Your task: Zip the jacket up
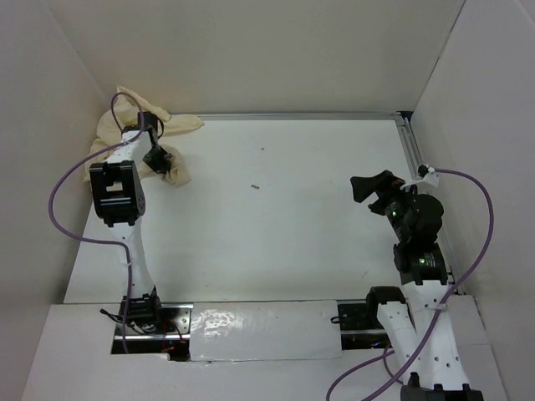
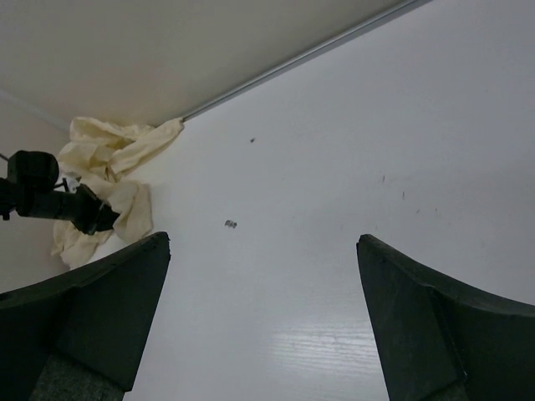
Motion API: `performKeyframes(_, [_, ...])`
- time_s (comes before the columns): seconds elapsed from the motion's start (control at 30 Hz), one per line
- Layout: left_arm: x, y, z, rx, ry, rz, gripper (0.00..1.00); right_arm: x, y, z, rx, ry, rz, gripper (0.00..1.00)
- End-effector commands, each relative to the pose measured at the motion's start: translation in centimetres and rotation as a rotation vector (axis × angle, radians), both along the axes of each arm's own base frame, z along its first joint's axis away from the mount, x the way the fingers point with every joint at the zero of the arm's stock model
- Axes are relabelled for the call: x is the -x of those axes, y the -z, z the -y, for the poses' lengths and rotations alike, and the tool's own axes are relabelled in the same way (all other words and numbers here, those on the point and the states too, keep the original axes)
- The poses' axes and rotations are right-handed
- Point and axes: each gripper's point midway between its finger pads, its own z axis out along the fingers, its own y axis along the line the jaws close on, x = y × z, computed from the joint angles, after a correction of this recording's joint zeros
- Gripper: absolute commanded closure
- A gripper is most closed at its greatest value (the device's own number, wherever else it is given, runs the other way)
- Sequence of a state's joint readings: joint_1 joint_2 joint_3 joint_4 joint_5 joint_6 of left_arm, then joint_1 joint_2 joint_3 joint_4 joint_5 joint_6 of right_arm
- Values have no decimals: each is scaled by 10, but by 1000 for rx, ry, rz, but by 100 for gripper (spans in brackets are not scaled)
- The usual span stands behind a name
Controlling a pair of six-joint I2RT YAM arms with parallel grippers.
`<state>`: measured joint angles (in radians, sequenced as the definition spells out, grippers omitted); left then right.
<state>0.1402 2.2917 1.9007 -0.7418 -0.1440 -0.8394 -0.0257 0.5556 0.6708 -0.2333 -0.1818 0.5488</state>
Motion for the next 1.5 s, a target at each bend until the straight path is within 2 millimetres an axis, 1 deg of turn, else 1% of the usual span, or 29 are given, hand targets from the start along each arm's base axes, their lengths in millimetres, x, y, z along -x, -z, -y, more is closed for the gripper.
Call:
performKeyframes(0.0, [-13, -64, 48, -43, 170, 154, 100, 6, -20, 8, 0, 55, 71, 0])
performKeyframes(0.03, [-10, -58, 61, -40, 195, 143, 100, 7, -18, 9, -5, 62, 63, 0])
performKeyframes(0.07, [-9, -81, 85, -26, 255, 198, 100, 8, -21, 9, -6, 65, 69, 0])
performKeyframes(0.13, [5, -86, 133, -18, 388, 235, 100, 12, -21, 9, -3, 65, 61, 0])
performKeyframes(0.17, [11, -108, 154, -10, 453, 302, 100, 13, -19, 4, 4, 30, 61, 0])
performKeyframes(0.2, [28, -99, 196, 11, 558, 316, 100, 14, -17, 1, 4, 15, 57, 0])
performKeyframes(0.23, [40, -99, 219, 28, 621, 324, 100, 14, -16, -1, -9, 2, 52, 0])
performKeyframes(0.27, [60, -109, 257, 51, 697, 344, 100, 16, -12, -7, -12, -33, 41, 0])
performKeyframes(0.3, [80, -99, 270, 70, 717, 307, 100, 17, -13, -9, -16, -42, 39, 0])
performKeyframes(0.33, [94, -105, 287, 97, 753, 315, 100, 18, -12, -10, -19, -45, 28, 0])
performKeyframes(0.37, [119, -106, 321, 128, 827, 312, 100, 20, -14, -10, -17, -46, 31, 0])
performKeyframes(0.47, [175, -99, 363, 155, 927, 275, 100, 23, -19, -2, -19, -2, 43, 0])
performKeyframes(0.57, [204, -105, 380, 173, 978, 257, 99, 25, -15, 1, -29, 21, 32, 0])
performKeyframes(0.6, [208, -106, 379, 173, 979, 242, 86, 25, -13, 1, -30, 23, 26, 0])
performKeyframes(0.63, [208, -110, 376, 175, 943, 237, 80, 25, -10, 1, -29, 21, 15, 0])
performKeyframes(0.67, [211, -112, 370, 159, 921, 217, 64, 24, -8, 0, -26, 20, 5, 0])
performKeyframes(0.73, [212, -121, 361, 126, 887, 223, 59, 24, -4, 1, -23, 21, -13, 0])
performKeyframes(0.77, [219, -122, 356, 108, 885, 203, 48, 24, -3, 0, -14, 12, -12, 0])
performKeyframes(0.83, [232, -139, 356, 84, 916, 249, 38, 23, -2, -1, -18, 8, -8, 0])
performKeyframes(0.87, [241, -139, 352, 67, 920, 241, 22, 23, -2, 0, -21, 11, -4, 0])
performKeyframes(0.9, [246, -145, 351, 64, 926, 256, 15, 21, -5, 0, -22, 14, 8, 0])
performKeyframes(0.93, [255, -159, 349, 70, 953, 298, 1, 20, -3, 0, -24, 13, 4, 0])
performKeyframes(1.0, [265, -164, 344, 91, 975, 317, 1, 17, -6, -1, -28, 11, 9, 0])
performKeyframes(1.03, [269, -177, 338, 115, 970, 353, 1, 14, -3, -2, -28, 3, -6, 0])
performKeyframes(1.13, [272, -180, 311, 124, 894, 362, 1, 9, 1, -9, -11, -41, -30, 0])
performKeyframes(1.17, [273, -170, 297, 104, 860, 332, 1, 7, 3, -9, -9, -43, -40, 0])
performKeyframes(1.23, [264, -171, 273, 101, 770, 334, 1, 0, 12, -10, -9, -46, -71, 0])
performKeyframes(1.33, [255, -161, 238, 86, 657, 299, 1, -10, 28, -25, 4, -78, -119, 0])
performKeyframes(1.47, [240, -147, 205, 83, 567, 297, 1, -26, 54, -58, 30, -118, -209, 0])
